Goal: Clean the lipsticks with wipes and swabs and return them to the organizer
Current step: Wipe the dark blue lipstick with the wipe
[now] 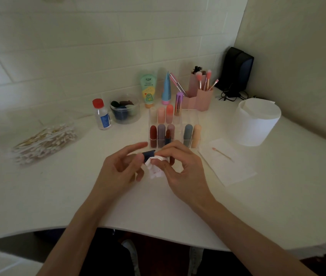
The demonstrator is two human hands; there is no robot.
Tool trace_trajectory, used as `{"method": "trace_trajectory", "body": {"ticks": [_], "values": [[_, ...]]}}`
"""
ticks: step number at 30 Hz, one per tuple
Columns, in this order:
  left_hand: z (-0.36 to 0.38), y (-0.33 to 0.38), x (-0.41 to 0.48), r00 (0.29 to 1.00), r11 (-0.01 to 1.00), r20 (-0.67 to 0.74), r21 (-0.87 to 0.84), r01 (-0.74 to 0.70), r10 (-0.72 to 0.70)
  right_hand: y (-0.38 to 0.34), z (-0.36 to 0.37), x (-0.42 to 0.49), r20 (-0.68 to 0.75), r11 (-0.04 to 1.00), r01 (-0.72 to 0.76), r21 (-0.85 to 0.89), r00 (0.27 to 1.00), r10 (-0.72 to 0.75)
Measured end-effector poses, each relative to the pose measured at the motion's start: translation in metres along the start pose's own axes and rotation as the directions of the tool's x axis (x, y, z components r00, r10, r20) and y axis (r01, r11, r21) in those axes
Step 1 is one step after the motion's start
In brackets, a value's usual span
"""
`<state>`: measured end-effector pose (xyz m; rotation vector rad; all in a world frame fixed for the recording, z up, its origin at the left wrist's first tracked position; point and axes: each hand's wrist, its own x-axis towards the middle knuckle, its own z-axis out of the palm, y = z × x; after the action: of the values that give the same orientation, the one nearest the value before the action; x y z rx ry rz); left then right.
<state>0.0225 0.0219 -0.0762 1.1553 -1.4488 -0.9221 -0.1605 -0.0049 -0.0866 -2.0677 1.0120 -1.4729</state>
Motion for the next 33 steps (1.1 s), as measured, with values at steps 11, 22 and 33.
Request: {"method": "trace_trajectory", "body": {"ticks": [11, 22, 33], "values": [[0.0017, 0.0037, -0.0012, 1.000, 0.996, 0.008, -0.089, 0.023, -0.022, 0.0002, -0.0013, 0.0009, -0.014, 1.000, -0.001, -0.013, 1.000, 0.001], [-0.0020, -0.0026, -0.0010, 0.990, 0.990, -0.032, -0.007, -0.138, 0.138, -0.0006, -0.0023, 0.0009, -0.005, 1.000, 0.028, -0.002, 1.000, -0.028], [-0.0012, -0.0033, 0.0009, 0.996, 0.996, 0.002, -0.002, -0.094, 0.094, -0.0002, -0.0018, 0.0002, 0.020, 0.999, 0.036, -0.023, 0.999, -0.036]]}}
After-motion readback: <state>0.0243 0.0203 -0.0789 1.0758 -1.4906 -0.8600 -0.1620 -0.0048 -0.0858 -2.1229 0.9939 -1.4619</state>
